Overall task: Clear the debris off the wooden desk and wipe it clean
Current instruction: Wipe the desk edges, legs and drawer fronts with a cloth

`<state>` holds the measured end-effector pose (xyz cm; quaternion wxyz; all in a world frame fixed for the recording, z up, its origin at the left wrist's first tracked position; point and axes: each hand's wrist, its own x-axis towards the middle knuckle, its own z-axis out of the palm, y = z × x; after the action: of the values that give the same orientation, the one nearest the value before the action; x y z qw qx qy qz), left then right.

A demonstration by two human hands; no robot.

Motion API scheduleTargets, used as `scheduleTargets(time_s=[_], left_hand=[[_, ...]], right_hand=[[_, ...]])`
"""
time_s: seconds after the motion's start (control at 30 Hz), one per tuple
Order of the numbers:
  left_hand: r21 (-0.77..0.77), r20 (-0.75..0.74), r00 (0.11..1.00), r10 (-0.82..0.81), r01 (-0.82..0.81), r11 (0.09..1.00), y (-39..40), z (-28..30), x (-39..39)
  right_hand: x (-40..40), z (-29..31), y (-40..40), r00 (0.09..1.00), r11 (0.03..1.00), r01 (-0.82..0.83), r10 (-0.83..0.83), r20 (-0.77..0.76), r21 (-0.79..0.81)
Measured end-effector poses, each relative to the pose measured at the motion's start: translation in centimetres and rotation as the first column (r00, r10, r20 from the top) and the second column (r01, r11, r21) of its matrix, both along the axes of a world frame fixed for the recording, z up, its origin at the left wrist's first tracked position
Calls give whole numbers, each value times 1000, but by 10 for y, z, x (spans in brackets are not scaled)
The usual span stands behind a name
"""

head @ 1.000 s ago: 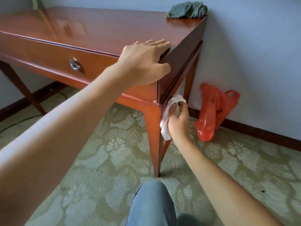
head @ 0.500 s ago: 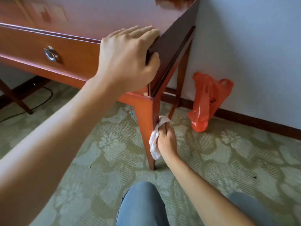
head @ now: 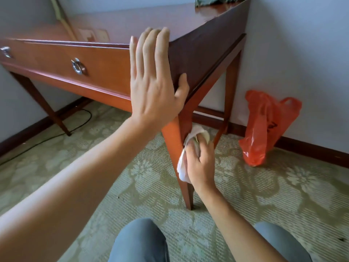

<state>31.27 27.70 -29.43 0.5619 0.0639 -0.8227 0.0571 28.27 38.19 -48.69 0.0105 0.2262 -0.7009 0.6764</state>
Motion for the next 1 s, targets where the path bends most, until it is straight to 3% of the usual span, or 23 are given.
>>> scheduleTargets(time_s=[0.07, 0.13, 0.3, 0.4, 0.5, 0.57, 0.67, 0.77, 0.9, 1.0], left_hand=[[17, 70, 997, -11, 10, 1000, 7, -24, 7], [54, 138, 989, -46, 38, 998, 7, -57, 15], [91, 232, 971, -49, 28, 995, -1, -122, 26], [127, 203, 977, -71, 46, 991, 2, -135, 18], [176, 169, 983, -69, 39, 984, 8, -136, 13], [219, 171, 984, -58, 19, 976, 15, -139, 16], [273, 231, 969, -87, 21, 962, 28, -157, 30], [345, 349, 930, -111, -18, 938, 32, -204, 61], [452, 487, 867, -108, -144, 880, 28, -247, 84], [454, 514, 851, -104, -167, 875, 30, -247, 79]], right_hand=[[-3, 8, -3, 997, 1000, 4, -6, -83, -29], [-16, -12, -5, 996, 999, -9, 13, -84, 42], [-5, -93, 11, 982, 969, -118, 81, 168, 219], [4, -68, 6, 996, 995, -46, 39, 79, 90], [-1, -33, 3, 995, 991, -99, 96, -34, -88], [-6, -47, 1, 996, 997, -77, 76, -53, -14], [-14, -92, 2, 995, 986, -74, 61, 85, 152], [-19, -83, 1, 989, 989, -121, 113, 98, 85], [-8, -32, -4, 991, 996, -21, 8, -135, -92], [-4, -49, -8, 991, 999, 13, -20, -132, -51]])
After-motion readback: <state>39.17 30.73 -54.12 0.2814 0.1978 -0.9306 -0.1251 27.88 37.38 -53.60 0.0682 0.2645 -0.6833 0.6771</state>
